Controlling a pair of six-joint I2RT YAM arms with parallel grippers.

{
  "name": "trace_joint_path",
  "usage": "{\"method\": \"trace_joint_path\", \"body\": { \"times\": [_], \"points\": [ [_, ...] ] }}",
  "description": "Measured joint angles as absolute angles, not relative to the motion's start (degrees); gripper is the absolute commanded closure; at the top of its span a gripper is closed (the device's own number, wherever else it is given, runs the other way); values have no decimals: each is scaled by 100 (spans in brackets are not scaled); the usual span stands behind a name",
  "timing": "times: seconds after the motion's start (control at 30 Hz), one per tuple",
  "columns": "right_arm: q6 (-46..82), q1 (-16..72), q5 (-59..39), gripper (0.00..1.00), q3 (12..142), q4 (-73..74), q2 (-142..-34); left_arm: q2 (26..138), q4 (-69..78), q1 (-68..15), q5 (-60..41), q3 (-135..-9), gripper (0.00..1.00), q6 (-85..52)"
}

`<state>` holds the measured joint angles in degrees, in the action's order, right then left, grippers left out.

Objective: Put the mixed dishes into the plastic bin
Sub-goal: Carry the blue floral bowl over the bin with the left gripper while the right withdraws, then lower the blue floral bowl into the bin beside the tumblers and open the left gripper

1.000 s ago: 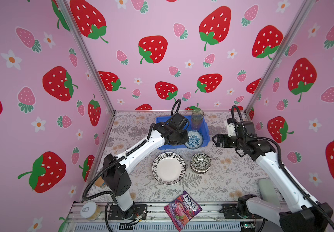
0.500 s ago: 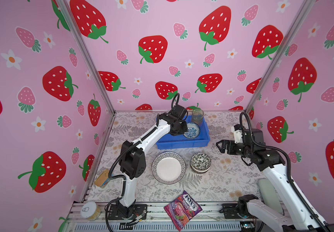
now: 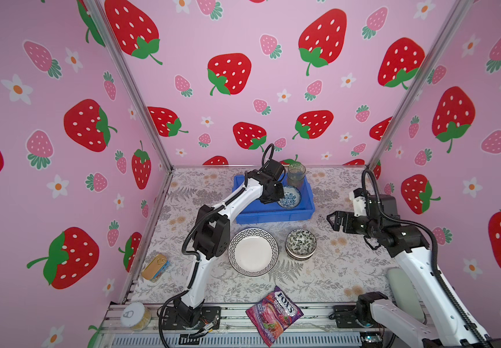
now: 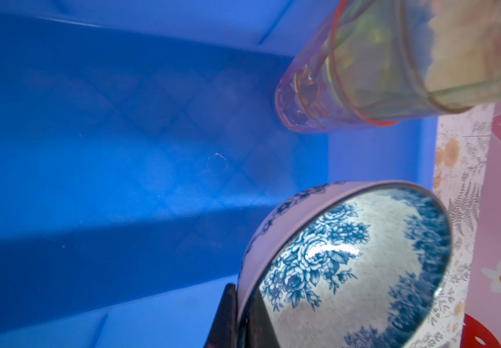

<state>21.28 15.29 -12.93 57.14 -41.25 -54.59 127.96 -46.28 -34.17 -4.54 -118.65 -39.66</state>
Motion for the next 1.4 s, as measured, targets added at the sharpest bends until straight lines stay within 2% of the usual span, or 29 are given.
{"method": "trace_joint_path", "body": {
  "times": [0.47,1.07,1.4],
  "points": [
    [2106,1461,-1313,1,5671,-4123,-5566,13515,-4254,-3393,-799,-12112,100,-4261],
    [2088,1444,-1363,1,5592,-4108,-5706,13557,-4095,-3395,-1122,-12263,98,-4383],
    [2080,1415,-1378,1,5575,-4080,-5708,13959,-4064,-3395,-1197,-12392,95,-4407]
  ]
}}
